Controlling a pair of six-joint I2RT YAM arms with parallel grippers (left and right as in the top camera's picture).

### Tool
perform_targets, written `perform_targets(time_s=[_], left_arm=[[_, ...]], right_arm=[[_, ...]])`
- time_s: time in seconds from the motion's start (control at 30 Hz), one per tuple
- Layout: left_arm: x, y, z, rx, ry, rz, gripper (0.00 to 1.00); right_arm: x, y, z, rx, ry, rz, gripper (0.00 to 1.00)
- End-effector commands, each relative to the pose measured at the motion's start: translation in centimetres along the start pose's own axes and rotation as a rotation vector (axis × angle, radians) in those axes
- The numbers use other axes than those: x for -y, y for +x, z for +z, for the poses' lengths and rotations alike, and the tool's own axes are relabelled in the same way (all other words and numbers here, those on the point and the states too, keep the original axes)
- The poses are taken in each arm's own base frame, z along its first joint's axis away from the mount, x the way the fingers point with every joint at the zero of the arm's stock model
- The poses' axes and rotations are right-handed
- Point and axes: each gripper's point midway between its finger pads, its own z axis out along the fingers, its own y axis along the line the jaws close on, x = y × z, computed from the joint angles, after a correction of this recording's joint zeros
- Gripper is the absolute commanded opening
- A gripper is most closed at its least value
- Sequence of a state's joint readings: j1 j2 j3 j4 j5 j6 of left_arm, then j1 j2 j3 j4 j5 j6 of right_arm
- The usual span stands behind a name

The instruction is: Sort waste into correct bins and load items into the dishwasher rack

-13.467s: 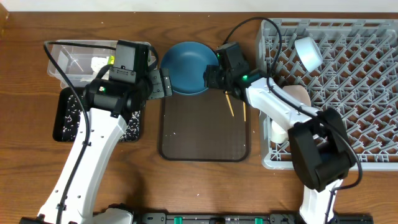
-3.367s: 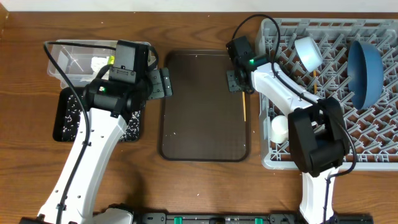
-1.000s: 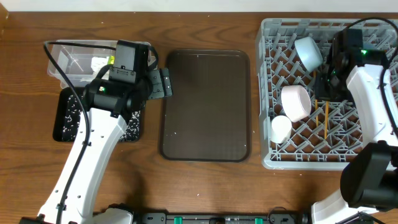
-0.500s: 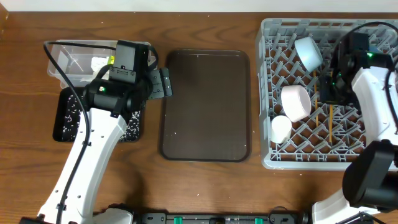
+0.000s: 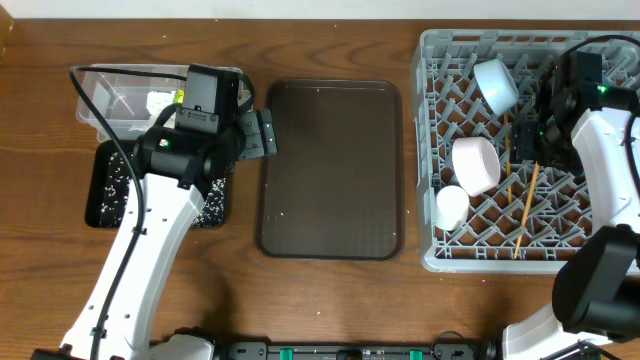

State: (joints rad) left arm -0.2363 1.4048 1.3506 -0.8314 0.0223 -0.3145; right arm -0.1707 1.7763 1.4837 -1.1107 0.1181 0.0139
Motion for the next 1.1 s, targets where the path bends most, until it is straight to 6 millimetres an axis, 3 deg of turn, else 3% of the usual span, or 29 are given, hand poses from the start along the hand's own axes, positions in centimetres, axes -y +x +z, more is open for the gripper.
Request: perform_targets(time_s=[0.0, 0.2, 0.4, 0.47, 0.57, 0.7, 0.87, 1.07], left_arm=[[-0.3, -0.3, 0.1, 0.003, -0.011, -0.002, 0.88], [-0.3, -0.3, 0.1, 0.003, -0.011, -0.002, 0.88], [-0.3, -0.3, 0.1, 0.003, -0.011, -0.002, 0.88], [-0.3, -0.3, 0.1, 0.003, -0.011, -0.002, 0.88], [-0.3, -0.3, 0.1, 0.003, -0.011, -0.002, 0.88], [-0.3, -0.3, 0.1, 0.003, -0.011, -0.002, 0.88], [-0.3, -0.3, 0.1, 0.003, -0.011, -0.002, 0.88], [-0.3, -0.3, 0.1, 0.003, -0.011, -0.002, 0.88]], right_arm=[[-0.6, -0.7, -0.5, 0.022, -0.047, -0.006, 0.72], [-3.6, -2.2, -2.1, 0.081, -0.181, -0.077, 0.72], [-6.7, -3.1, -4.6, 0.125, -0.200, -0.160, 0.70], [-8.4, -3.0, -6.5, 0.141, -0.211, -0.209, 0.77], [-10.5, -2.9, -10.4, 0.188, -0.230, -0.272, 0.99], [-12.3, -2.0, -17.2, 0.300, -0.266, -0.325, 0.99], [-13.4, 1.5, -24.8, 0.428, -0.355, -0.314, 0.99], [-10.9, 5.2, -28.8, 0.539, -0.304, -0.363, 0.99]])
